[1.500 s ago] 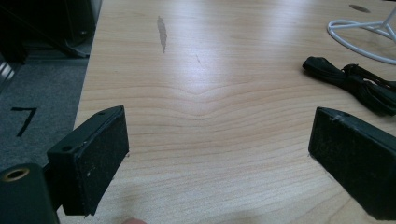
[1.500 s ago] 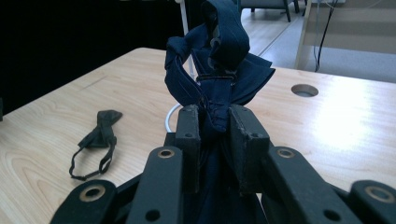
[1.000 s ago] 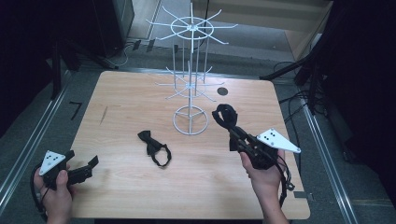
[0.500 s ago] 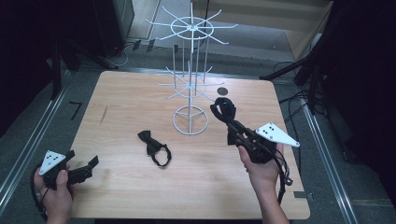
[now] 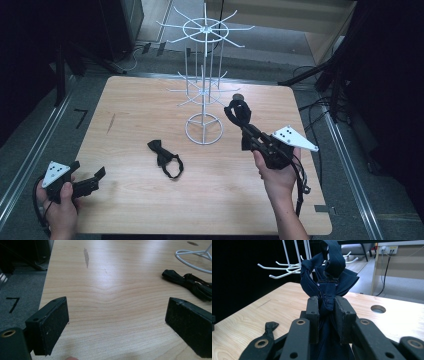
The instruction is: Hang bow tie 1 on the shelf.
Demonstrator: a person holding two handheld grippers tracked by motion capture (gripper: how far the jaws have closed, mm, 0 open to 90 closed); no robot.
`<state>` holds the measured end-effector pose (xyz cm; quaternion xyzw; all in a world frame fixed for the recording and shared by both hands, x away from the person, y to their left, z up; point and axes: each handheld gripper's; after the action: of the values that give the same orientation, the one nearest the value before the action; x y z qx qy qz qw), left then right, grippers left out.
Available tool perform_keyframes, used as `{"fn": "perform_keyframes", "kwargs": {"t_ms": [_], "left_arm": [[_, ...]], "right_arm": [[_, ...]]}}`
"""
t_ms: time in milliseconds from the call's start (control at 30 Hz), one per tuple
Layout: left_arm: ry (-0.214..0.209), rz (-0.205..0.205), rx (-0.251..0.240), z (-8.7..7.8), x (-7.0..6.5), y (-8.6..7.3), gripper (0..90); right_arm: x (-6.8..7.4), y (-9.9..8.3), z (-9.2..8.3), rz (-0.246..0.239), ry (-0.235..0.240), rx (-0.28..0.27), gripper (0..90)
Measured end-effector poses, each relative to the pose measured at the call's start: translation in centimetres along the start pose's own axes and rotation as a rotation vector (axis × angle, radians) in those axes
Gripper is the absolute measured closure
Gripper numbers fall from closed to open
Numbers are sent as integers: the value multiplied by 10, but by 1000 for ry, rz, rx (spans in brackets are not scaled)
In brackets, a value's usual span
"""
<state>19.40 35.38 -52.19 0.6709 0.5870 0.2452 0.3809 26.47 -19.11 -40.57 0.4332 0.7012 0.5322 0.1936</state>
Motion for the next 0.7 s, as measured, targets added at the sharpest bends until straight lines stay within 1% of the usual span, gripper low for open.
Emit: {"fn": "perform_keyframes", "kwargs": {"t_ms": [33, 167, 333, 567, 667, 700], "left_arm": [[1, 0, 1, 0, 0, 0, 58], [0, 0, 1, 0, 0, 0, 58], [0, 0, -1, 0, 0, 0, 58], [0, 0, 0, 0, 0, 0, 58], [-1, 0, 0, 0, 0, 0, 58], [-1, -1, 1, 0, 0, 0, 58]], "right_arm": [[-1, 0, 1, 8, 5, 0, 758], [1, 1, 5, 9, 11, 8, 758], [0, -1, 14, 13, 4, 24, 757], [-3, -1, 19, 22, -7, 29, 757], [-4, -2, 24, 28, -13, 44, 758], [-5, -3, 27, 28, -16, 49, 758]]}}
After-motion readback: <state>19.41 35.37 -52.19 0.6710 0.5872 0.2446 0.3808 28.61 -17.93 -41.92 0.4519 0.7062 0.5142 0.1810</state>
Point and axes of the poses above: each handheld gripper's, and its own axes: z roughly forward along the jaws, y roughly out of its top, x roughly to its left, and after that the axes turned 8 degrees about x, right-handed
